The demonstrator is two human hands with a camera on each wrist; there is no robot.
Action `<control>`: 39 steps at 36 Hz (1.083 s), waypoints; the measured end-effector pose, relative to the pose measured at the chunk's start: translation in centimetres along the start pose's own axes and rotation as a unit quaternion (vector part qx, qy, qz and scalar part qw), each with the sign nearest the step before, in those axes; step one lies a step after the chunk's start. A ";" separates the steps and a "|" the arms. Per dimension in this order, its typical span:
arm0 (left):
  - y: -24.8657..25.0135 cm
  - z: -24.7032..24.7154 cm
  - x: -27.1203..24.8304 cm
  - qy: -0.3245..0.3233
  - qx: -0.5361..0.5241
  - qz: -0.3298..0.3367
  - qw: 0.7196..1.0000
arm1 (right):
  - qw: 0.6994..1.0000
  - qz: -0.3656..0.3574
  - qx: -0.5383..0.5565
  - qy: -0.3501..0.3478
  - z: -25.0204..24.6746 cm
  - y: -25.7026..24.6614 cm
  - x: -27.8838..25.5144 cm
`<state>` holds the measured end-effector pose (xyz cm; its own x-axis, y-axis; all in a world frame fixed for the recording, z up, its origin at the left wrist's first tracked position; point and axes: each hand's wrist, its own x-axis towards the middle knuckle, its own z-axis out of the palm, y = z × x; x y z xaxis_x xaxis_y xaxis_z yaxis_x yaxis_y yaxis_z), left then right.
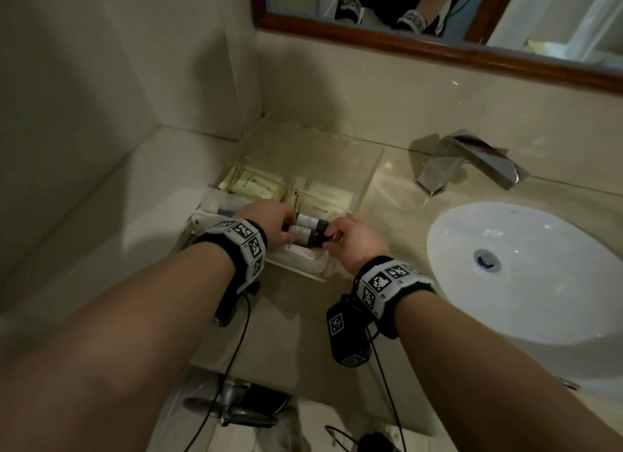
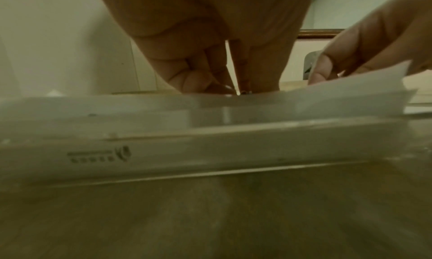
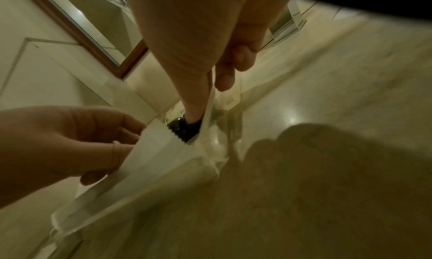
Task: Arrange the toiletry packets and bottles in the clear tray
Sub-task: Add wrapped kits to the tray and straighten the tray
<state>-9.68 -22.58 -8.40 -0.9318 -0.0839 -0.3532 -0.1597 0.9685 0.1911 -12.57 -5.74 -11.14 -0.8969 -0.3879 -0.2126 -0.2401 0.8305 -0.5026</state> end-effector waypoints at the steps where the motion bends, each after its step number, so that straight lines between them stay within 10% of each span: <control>1: 0.0 0.0 0.1 0.002 0.000 0.000 1.000 | 1.000 0.004 0.001 0.001 0.2 0.0 0.1; 25: -0.2 0.9 -0.2 0.068 -0.043 0.025 0.996 | 0.997 -0.057 -0.009 0.047 1.7 0.2 -1.4; 39: -7.4 1.7 -4.3 0.197 -0.224 -0.310 0.902 | 0.987 0.091 0.129 -0.010 2.1 -1.1 -4.4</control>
<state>-3.94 -29.01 -9.82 -0.6467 -0.7403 -0.1836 -0.7245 0.5209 0.4514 -7.59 -5.82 -11.41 -0.9086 -0.2506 -0.3342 0.0304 0.7583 -0.6512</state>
